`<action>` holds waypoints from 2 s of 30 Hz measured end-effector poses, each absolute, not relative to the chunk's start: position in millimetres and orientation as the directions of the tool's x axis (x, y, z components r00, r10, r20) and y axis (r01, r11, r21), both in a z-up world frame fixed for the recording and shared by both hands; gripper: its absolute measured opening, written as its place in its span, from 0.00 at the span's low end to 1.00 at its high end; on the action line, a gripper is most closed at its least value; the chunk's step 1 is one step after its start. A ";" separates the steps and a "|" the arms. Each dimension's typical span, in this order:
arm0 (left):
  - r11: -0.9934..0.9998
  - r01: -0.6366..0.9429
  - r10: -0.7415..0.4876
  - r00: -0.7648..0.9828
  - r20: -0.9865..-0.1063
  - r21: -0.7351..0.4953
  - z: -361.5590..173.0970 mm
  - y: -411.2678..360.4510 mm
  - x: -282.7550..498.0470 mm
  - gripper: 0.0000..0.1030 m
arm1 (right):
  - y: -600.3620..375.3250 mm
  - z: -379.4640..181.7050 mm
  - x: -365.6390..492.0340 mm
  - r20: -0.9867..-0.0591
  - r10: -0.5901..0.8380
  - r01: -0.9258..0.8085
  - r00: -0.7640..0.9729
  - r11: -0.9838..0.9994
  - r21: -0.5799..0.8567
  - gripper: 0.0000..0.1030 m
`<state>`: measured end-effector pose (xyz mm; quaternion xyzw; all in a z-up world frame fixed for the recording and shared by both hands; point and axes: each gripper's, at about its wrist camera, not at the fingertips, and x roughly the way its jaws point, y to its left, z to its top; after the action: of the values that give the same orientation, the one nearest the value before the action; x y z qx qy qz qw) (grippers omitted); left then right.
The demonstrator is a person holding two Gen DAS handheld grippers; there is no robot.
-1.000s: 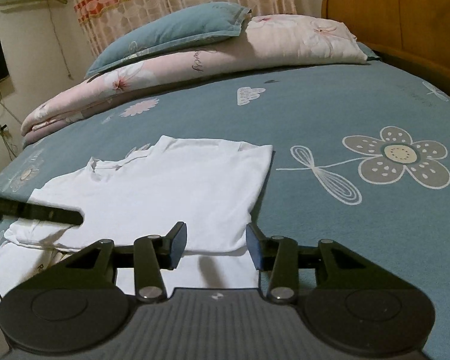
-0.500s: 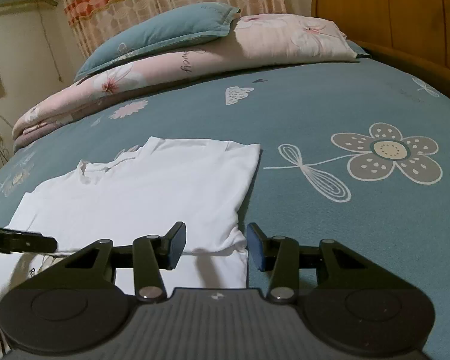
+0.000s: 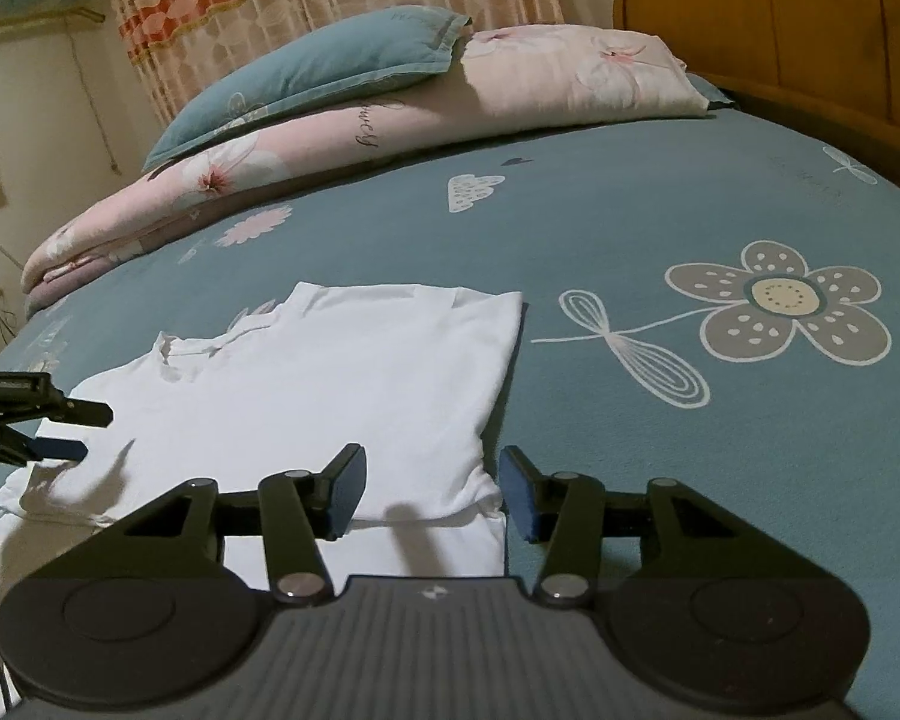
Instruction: Fold clothes
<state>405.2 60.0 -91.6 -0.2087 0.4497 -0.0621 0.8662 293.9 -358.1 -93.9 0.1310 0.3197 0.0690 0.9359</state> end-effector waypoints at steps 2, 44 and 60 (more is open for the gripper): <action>0.912 -0.089 -0.267 0.613 -0.744 -0.400 -80.7 66.3 407.8 0.78 | -358.9 -93.5 294.5 -0.578 0.214 -0.041 0.788 0.954 0.298 0.52; 0.971 0.047 -0.220 0.563 -0.797 -0.235 -111.4 30.4 480.0 0.99 | -358.6 -100.5 299.4 -0.598 0.194 -0.019 0.777 0.958 0.286 0.52; 0.986 0.167 -0.116 0.586 -0.802 -0.021 -39.4 -21.3 444.2 0.98 | -358.4 -88.8 292.9 -0.557 0.218 -0.048 0.801 0.952 0.303 0.55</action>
<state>444.2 -21.3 -39.4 0.0282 0.4478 -0.0795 0.8901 292.9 -358.4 -88.8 0.1383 0.3072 0.0710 0.9389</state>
